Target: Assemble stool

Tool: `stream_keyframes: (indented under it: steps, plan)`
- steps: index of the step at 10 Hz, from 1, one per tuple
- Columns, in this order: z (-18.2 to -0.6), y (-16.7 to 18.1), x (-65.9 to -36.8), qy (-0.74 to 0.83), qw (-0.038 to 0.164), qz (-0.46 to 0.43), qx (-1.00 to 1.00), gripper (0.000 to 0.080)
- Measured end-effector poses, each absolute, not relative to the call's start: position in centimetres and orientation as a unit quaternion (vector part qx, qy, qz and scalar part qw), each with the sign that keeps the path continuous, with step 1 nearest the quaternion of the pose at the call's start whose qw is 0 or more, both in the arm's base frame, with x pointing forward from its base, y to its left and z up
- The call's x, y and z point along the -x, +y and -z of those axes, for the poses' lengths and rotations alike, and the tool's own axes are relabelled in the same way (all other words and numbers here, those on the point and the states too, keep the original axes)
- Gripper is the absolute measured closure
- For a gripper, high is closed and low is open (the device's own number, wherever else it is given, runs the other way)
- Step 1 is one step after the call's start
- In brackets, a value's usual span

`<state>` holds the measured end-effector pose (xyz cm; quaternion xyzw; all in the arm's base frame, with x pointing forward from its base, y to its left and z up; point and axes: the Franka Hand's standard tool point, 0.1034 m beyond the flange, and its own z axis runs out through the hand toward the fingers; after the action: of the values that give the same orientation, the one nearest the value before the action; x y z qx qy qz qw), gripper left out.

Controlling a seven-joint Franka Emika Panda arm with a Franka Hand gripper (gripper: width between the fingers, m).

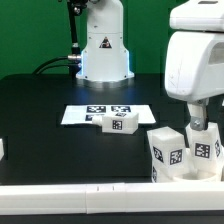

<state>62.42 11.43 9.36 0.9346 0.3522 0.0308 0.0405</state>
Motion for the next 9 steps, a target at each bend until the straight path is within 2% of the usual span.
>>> stream_keyframes:
  steps: [4,5,6,7,8,9]
  plan:
    - [-6.5,11.9,-62.2,0.292,0.044,-0.017,-0.955,0.0151]
    - [-6.6,11.7,-62.3,0.289,0.044,-0.017,-0.956,0.0151]
    - [-6.5,11.6,-62.3,0.288,0.045,-0.017,-0.956,0.0248]
    - [-6.5,11.6,-62.3,0.274,0.044,-0.018,-0.961,0.0248]
    - [-6.5,11.6,-62.3,0.231,0.043,-0.019,-0.972,0.0431]
    - [-6.5,11.6,-62.3,0.194,0.043,-0.021,-0.98,0.0464]
